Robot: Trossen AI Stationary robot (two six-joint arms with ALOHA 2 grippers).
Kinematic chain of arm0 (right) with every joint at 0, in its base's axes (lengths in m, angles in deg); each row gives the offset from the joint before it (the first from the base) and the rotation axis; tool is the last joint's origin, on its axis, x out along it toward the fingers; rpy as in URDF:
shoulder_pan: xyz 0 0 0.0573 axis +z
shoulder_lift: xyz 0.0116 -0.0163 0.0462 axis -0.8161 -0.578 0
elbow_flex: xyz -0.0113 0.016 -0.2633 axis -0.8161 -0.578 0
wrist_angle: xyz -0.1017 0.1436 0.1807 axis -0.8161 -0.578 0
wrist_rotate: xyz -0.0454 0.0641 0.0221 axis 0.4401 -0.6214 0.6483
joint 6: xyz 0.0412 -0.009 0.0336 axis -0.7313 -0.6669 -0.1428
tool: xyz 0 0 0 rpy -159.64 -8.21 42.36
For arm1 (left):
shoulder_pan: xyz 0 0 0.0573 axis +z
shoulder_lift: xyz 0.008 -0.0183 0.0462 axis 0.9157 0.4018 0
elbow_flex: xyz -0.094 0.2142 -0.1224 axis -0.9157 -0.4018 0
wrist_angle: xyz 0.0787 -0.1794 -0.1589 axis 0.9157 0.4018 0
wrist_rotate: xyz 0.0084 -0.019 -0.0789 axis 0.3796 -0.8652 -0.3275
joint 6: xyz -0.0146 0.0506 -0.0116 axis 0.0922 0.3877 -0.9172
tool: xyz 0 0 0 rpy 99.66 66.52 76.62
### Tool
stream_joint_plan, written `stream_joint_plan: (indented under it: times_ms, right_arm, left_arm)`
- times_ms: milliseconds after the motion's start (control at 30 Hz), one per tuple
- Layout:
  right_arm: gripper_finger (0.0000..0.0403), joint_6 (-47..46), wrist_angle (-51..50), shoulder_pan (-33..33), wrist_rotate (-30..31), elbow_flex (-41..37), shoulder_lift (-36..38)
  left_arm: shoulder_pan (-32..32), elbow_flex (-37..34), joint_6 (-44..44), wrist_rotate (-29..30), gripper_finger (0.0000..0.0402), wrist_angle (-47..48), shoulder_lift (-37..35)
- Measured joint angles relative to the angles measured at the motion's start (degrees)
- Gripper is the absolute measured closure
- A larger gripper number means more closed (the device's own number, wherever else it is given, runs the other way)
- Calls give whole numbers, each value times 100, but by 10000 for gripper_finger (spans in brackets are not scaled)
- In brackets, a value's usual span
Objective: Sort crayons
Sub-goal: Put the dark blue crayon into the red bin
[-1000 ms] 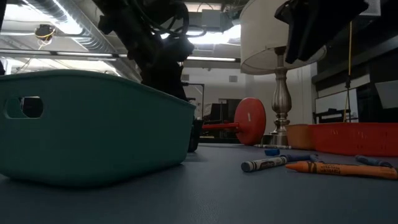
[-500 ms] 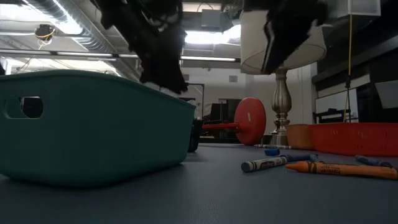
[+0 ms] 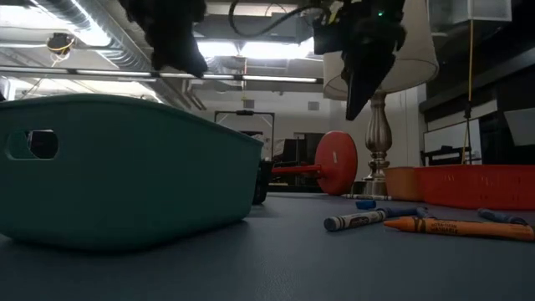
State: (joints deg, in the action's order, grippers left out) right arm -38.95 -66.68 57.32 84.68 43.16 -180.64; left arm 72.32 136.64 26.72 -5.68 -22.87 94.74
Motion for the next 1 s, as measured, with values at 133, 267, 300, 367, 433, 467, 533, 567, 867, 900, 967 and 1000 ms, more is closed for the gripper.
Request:
stream_joint_plan:
  times_ms: [133, 267, 300, 367, 433, 467, 533, 567, 867, 900, 967, 1000]
  right_arm:
    - [246, 44, 16, 243, -202, 0, -20]
    - [246, 48, 239, 570, -209, -150, -24]
    - [246, 48, 361, 649, -211, -248, -24]
    - [246, 36, 510, 783, -211, -445, -31]
    - [246, 21, 754, 892, -212, -671, -28]
    - [246, 21, 932, 941, -212, -803, -28]
    - [246, 21, 1221, 1028, -211, -1065, -31]
    - [246, 19, 1410, 1072, -211, -1185, -31]
    - [246, 10, 3001, 1294, -624, -2194, -31]
    - [246, 6, 3093, 1288, -659, -2278, -31]
    - [246, 8, 3272, 1290, -660, -2427, -30]
    - [246, 8, 3354, 1291, -661, -2486, -29]
  left_arm:
    - [-205, 0, -31, 1, 296, 219, -315]
    - [-419, 0, -31, 1, 296, 241, -581]
    - [-464, 1, -33, 1, 296, 246, -642]
    - [-555, 0, -35, 1, 296, 260, -736]
    - [-637, 1, -39, 1, 296, 263, -841]
    - [-676, 2, -39, 1, 296, 260, -884]
    - [-751, 1, -42, 2, 296, 262, -945]
    - [-786, 1, -47, 3, 296, 262, -959]
    - [-1090, 2, -59, 3, 296, 321, -985]
    - [-1121, 2, -59, 3, 296, 324, -983]
    - [-1188, 1, -59, 3, 296, 322, -983]
    - [-1218, 1, -59, 4, 296, 324, -983]
